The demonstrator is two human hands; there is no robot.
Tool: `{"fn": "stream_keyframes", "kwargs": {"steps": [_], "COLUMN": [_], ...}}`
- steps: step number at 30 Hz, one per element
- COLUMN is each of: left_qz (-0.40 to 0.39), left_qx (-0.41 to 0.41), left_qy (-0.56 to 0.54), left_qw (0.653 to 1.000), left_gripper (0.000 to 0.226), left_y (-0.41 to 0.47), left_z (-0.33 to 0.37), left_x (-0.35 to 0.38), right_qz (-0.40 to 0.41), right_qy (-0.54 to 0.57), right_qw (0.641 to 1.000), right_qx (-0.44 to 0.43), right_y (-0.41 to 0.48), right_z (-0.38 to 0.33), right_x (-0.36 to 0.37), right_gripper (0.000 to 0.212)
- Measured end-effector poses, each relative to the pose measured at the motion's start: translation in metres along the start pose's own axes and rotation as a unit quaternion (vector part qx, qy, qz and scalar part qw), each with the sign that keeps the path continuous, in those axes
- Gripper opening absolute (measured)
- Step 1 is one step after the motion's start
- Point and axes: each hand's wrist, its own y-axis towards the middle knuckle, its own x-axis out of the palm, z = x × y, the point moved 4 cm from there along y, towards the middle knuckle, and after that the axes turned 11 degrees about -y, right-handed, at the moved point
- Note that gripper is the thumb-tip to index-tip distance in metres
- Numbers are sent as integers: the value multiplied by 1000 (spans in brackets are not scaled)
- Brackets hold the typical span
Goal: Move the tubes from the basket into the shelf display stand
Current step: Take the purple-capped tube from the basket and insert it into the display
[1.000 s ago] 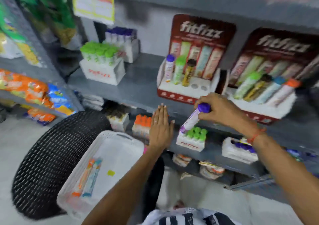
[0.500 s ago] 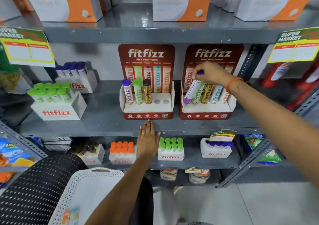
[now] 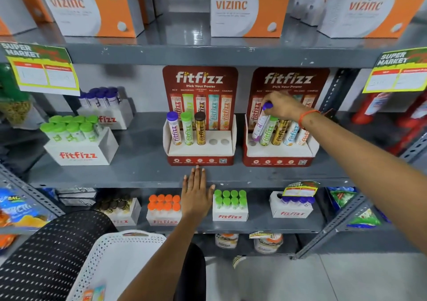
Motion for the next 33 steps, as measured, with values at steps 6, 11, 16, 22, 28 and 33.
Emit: {"fn": "stream_keyframes", "kwargs": {"steps": [6,11,16,22,28,33], "left_qz": [2,7,3,4,3,-2], "left_qx": [-3,-4,-6,-6,-9,-15], "left_qy": [0,6,2,1,1,7], "left_qw": [1000,1000,1000,1000,1000,1000], "left_gripper": [66,73,78,84,82,71], "left_y": [-1,-2,-2,-3,-2,-2], "left_z": [1,2,2,3,3,3], "left_x": [0,-1,-1,-2,-1,0], "right_qz": [-18,-30,-47,-47,6,9], "right_qy": [-2,-31,-15,1,21,29], "right_qw": [1000,999,999,998,1000,999], "right_qx": [-17,-10,1,-42,-22,-19], "right_y": [2,5,6,8,9,11], "right_z": [-5,-5,-4,-8,-6,-5], "right_x": [-2,1,0,5,10,15], "right_gripper": [32,33,36,27,36,35]}}
